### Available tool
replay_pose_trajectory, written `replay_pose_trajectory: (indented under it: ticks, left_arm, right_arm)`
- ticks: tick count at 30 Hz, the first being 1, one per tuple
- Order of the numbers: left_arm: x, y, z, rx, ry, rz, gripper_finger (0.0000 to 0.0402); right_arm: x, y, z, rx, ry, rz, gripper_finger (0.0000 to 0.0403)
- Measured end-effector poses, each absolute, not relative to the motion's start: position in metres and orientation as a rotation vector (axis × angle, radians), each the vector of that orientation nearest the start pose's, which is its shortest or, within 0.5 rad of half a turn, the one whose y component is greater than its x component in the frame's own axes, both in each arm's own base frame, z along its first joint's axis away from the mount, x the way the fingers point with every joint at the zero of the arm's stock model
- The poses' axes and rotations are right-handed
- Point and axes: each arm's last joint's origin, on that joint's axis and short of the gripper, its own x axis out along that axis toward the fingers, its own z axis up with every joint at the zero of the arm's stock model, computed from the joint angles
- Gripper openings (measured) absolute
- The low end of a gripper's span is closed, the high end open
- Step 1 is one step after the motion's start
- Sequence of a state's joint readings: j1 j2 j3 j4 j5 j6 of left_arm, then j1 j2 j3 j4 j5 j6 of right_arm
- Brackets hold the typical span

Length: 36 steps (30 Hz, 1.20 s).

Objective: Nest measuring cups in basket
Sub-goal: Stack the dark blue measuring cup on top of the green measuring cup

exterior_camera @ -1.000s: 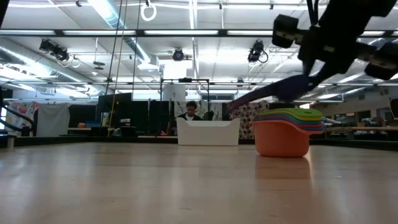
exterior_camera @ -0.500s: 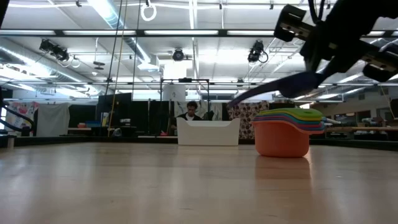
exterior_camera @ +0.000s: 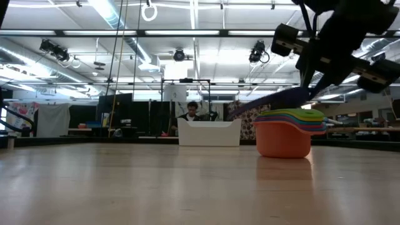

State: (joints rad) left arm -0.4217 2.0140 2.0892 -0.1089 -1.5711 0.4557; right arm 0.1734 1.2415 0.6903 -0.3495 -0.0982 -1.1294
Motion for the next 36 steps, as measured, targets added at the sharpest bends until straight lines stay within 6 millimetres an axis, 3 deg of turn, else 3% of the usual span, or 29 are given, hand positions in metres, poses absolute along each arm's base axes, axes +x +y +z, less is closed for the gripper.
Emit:
replay_pose_trajectory:
  ticks: [20,36]
  left_arm:
    - [0.414,-0.154,0.418,0.433,0.281,1.125,0.0222]
    - [0.414,-0.154,0.418,0.434,0.281,1.125,0.0222]
  right_arm:
    - [0.232,0.029,0.192,-1.112,0.663,0.664,0.0032]
    - [0.229,0.03,0.19,-1.076,0.666,0.731,0.0032]
